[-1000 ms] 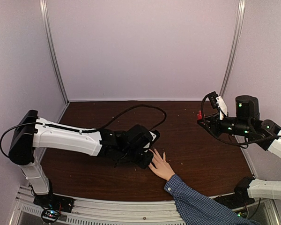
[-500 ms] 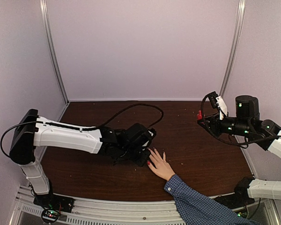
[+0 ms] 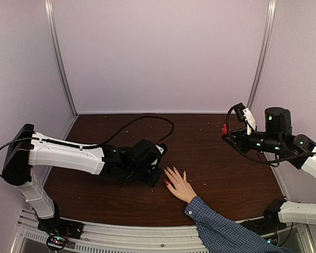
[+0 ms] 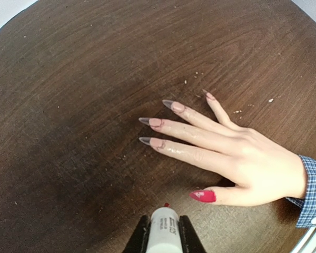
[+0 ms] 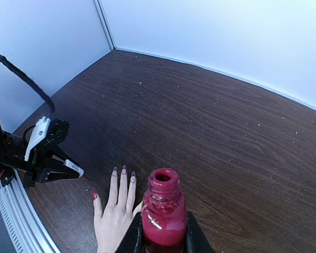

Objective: Paint the nails
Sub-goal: Paint the nail with the hand.

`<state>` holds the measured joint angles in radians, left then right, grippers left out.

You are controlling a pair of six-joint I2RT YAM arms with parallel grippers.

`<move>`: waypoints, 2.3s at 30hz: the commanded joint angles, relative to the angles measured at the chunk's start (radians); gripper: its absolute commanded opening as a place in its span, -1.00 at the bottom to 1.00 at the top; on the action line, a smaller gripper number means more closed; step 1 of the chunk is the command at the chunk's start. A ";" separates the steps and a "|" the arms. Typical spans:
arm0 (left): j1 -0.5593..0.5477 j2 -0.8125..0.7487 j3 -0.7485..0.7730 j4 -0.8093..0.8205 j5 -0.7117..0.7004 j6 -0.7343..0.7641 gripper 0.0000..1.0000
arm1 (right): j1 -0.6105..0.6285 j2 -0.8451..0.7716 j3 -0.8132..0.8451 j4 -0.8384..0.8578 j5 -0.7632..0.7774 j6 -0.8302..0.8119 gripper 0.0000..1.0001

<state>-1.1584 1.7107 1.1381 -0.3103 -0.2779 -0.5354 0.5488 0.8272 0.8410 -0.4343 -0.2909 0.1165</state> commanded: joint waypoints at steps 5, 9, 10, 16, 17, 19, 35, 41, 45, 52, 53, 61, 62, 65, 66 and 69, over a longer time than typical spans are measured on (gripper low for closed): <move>0.004 -0.048 -0.038 0.170 0.174 0.090 -1.00 | -0.009 -0.006 0.000 0.012 0.001 0.003 -1.00; 0.003 -0.027 -0.032 0.185 0.235 0.106 -1.00 | -0.009 -0.007 0.001 0.011 0.000 0.003 -1.00; 0.003 -0.018 -0.023 0.173 0.242 0.109 -1.00 | -0.009 -0.007 0.001 0.011 -0.001 0.003 -1.00; 0.008 0.028 0.033 0.118 0.246 0.109 -1.00 | -0.010 -0.008 0.000 0.010 0.000 0.003 -1.00; 0.010 0.033 0.038 0.111 0.242 0.106 -1.00 | -0.009 -0.009 0.001 0.010 0.001 0.003 -1.00; 0.014 0.037 0.038 0.105 0.235 0.098 -1.00 | -0.009 -0.008 0.000 0.009 0.001 0.003 -1.00; 0.029 0.027 0.021 0.092 0.213 0.074 -1.00 | -0.009 -0.005 0.000 0.011 0.002 0.004 -1.00; 0.030 0.028 0.020 0.092 0.213 0.069 -1.00 | -0.009 -0.005 0.000 0.009 0.003 0.003 -1.00; 0.030 0.032 0.022 0.090 0.210 0.069 -1.00 | -0.009 -0.006 0.000 0.009 0.004 0.003 -1.00; 0.031 0.042 0.029 0.079 0.209 0.065 -1.00 | -0.008 -0.005 0.000 0.008 0.004 0.002 -1.00; 0.030 0.043 0.029 0.077 0.208 0.064 -1.00 | -0.009 -0.005 0.000 0.008 0.005 0.003 -1.00; 0.031 0.046 0.034 0.065 0.198 0.063 -1.00 | -0.009 -0.003 0.000 0.008 0.006 0.002 -1.00; 0.032 0.046 0.034 0.065 0.196 0.063 -1.00 | -0.009 -0.003 0.000 0.008 0.007 0.002 -1.00; 0.034 0.042 0.032 0.062 0.184 0.058 -1.00 | -0.009 -0.003 0.001 0.007 0.007 0.002 -1.00; 0.035 0.041 0.031 0.060 0.182 0.055 -1.00 | -0.008 -0.003 0.000 0.007 0.007 0.002 -1.00; 0.043 0.033 0.023 0.060 0.169 0.046 -1.00 | -0.009 -0.004 0.000 0.006 0.008 0.001 -1.00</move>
<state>-1.1309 1.7432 1.1469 -0.2577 -0.0780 -0.4698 0.5488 0.8272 0.8410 -0.4343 -0.2913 0.1162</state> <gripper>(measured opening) 0.158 0.190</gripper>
